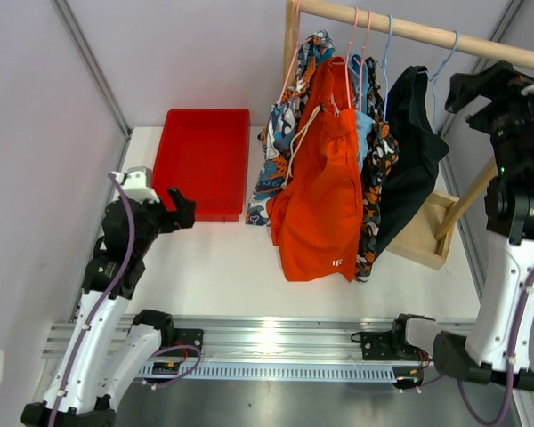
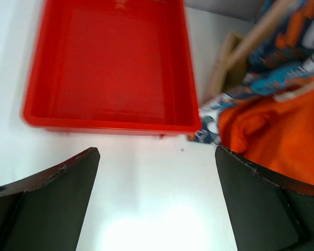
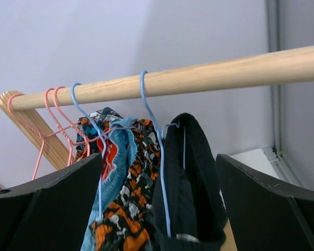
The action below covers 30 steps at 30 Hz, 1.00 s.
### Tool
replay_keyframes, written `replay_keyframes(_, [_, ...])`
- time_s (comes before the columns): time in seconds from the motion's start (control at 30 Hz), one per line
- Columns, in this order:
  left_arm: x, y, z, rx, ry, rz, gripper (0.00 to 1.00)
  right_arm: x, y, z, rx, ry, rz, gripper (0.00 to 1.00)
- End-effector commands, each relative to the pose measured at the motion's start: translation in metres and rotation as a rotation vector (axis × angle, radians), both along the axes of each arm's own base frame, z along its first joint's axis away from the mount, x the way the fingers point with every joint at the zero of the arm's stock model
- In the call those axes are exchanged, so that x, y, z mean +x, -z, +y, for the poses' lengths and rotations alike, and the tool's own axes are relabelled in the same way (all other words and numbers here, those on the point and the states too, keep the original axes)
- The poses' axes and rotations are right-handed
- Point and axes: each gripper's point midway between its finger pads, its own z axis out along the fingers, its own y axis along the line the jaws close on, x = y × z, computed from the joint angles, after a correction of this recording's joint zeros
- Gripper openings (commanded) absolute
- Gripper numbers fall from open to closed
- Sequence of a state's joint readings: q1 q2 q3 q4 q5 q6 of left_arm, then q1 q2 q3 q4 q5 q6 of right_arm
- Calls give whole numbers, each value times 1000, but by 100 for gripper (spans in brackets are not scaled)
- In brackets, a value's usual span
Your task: Remove the shorts from the hanger
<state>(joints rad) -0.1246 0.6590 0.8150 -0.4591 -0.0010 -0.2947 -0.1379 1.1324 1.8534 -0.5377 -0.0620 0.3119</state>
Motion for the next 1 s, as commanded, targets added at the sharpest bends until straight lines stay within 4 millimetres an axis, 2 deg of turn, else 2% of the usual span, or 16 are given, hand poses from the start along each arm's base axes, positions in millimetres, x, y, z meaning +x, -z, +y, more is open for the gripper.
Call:
replay_keyframes(0.0, [-5,-38,-27,37,111,-99,99,12,0,18,-36,-79,49,97])
replay_keyframes(0.03, [-4,-38,-32,54,122,-87,99,14,1,19,-41,-78,59,98])
replay_keyframes(0.1, [-12,-69,-48,64,175,-120,99,23,9,25,-50,-95,92,97])
replay_keyframes(0.17, [-14,-75,-61,71,221,-93,100,28,15,27,-50,-104,117,95])
replay_keyframes(0.2, [-19,-110,-65,45,237,-157,99,33,23,29,-49,-107,141,95])
replay_keyframes(0.3, [-27,-147,-81,12,307,-198,99,38,38,30,-55,-101,186,93])
replay_keyframes(0.33, [-30,-148,-92,3,356,-186,99,40,42,30,-59,-101,196,92])
replay_keyframes(0.37, [-33,-161,-95,-10,375,-202,99,41,46,30,-65,-98,204,92])
replay_keyframes(0.4, [-31,-156,-101,-3,391,-173,99,43,48,29,-64,-94,211,91])
replay_keyframes(0.47, [-37,-166,-110,-20,425,-192,99,48,59,29,-68,-94,235,88])
replay_keyframes(0.5, [-38,-169,-112,-29,434,-207,99,50,61,29,-68,-94,241,82])
replay_keyframes(0.63, [-41,-158,-122,-35,462,-176,99,61,84,30,-54,-100,299,77])
replay_keyframes(0.73, [-43,-154,-124,-36,471,-170,99,66,90,31,-49,-105,307,74])
replay_keyframes(0.77, [-44,-154,-124,-35,471,-170,99,69,93,31,-46,-104,310,70])
replay_keyframes(0.9, [-47,-153,-124,-36,482,-170,99,74,95,32,-37,-105,310,40])
replay_keyframes(0.97, [-46,-148,-127,-31,492,-157,99,77,94,33,-34,-114,302,22])
